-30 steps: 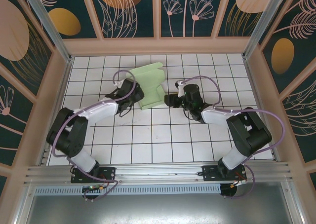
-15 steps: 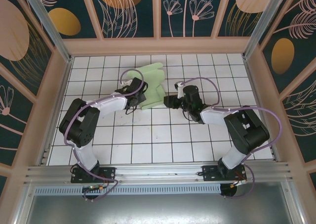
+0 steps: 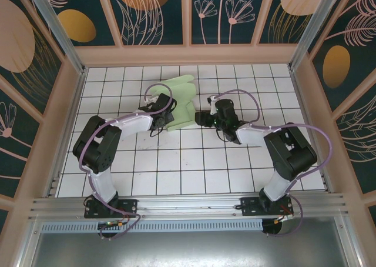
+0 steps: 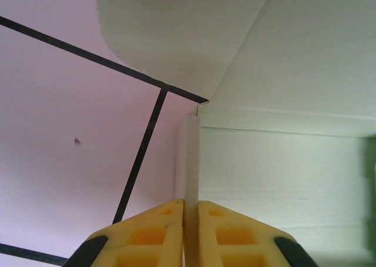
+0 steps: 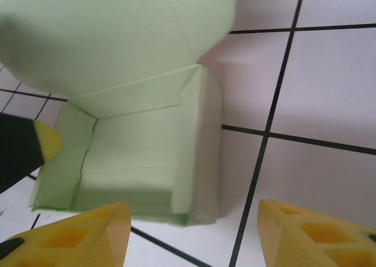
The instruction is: Fold the paper box
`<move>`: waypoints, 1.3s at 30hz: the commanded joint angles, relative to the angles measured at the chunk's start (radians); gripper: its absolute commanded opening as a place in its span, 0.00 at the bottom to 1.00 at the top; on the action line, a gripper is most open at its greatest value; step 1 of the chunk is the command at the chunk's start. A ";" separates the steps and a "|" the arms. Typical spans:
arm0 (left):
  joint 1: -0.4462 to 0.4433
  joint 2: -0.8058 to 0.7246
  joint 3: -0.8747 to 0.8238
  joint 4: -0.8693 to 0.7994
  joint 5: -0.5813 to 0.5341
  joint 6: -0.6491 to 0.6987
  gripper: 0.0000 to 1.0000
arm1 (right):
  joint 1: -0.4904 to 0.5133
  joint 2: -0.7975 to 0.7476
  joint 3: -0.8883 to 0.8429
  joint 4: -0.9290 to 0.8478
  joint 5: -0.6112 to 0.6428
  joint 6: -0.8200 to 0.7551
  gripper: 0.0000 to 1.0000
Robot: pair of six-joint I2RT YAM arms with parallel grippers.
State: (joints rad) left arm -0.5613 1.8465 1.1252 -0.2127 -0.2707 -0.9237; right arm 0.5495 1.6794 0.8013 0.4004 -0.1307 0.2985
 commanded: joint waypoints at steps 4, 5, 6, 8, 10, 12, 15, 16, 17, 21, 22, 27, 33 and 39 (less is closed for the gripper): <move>0.003 -0.014 -0.036 0.042 0.010 0.039 0.05 | 0.003 0.083 0.147 -0.147 0.089 0.034 0.56; 0.001 -0.015 -0.039 0.045 0.011 0.038 0.05 | 0.003 0.098 0.162 -0.160 0.093 0.037 0.55; 0.001 -0.017 -0.043 0.049 0.013 0.040 0.04 | 0.003 0.108 0.178 -0.173 0.097 0.039 0.53; 0.000 -0.020 -0.047 0.050 0.010 0.046 0.04 | 0.004 0.128 0.210 -0.196 0.109 0.041 0.50; -0.002 -0.024 -0.049 0.047 0.004 0.056 0.05 | 0.011 0.145 0.243 -0.218 0.117 0.035 0.43; -0.004 -0.026 -0.048 0.046 0.000 0.069 0.05 | 0.015 0.172 0.282 -0.253 0.117 0.032 0.39; -0.006 -0.018 -0.044 0.041 -0.006 0.090 0.05 | 0.018 0.213 0.335 -0.294 0.112 0.024 0.31; -0.007 -0.013 -0.041 0.038 -0.007 0.093 0.05 | 0.019 0.225 0.351 -0.306 0.111 0.022 0.29; -0.007 -0.010 -0.038 0.035 -0.008 0.098 0.05 | 0.021 0.236 0.366 -0.315 0.108 0.020 0.28; -0.011 -0.013 -0.037 0.035 -0.014 0.104 0.06 | 0.025 0.269 0.403 -0.339 0.097 0.009 0.22; -0.010 -0.013 -0.038 0.036 -0.015 0.104 0.06 | 0.024 0.274 0.408 -0.345 0.095 0.007 0.20; -0.012 -0.007 -0.035 0.042 -0.006 0.109 0.07 | 0.030 0.299 0.436 -0.370 0.093 -0.016 0.19; -0.011 -0.003 -0.031 0.035 -0.012 0.111 0.07 | 0.020 0.259 0.402 -0.330 0.069 -0.009 0.22; -0.014 0.003 -0.018 0.015 -0.016 0.114 0.07 | -0.031 0.184 0.295 -0.180 -0.033 0.066 0.30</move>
State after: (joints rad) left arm -0.5632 1.8393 1.0950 -0.1596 -0.2863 -0.8299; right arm 0.5446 1.9156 1.1297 0.1326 -0.1032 0.3248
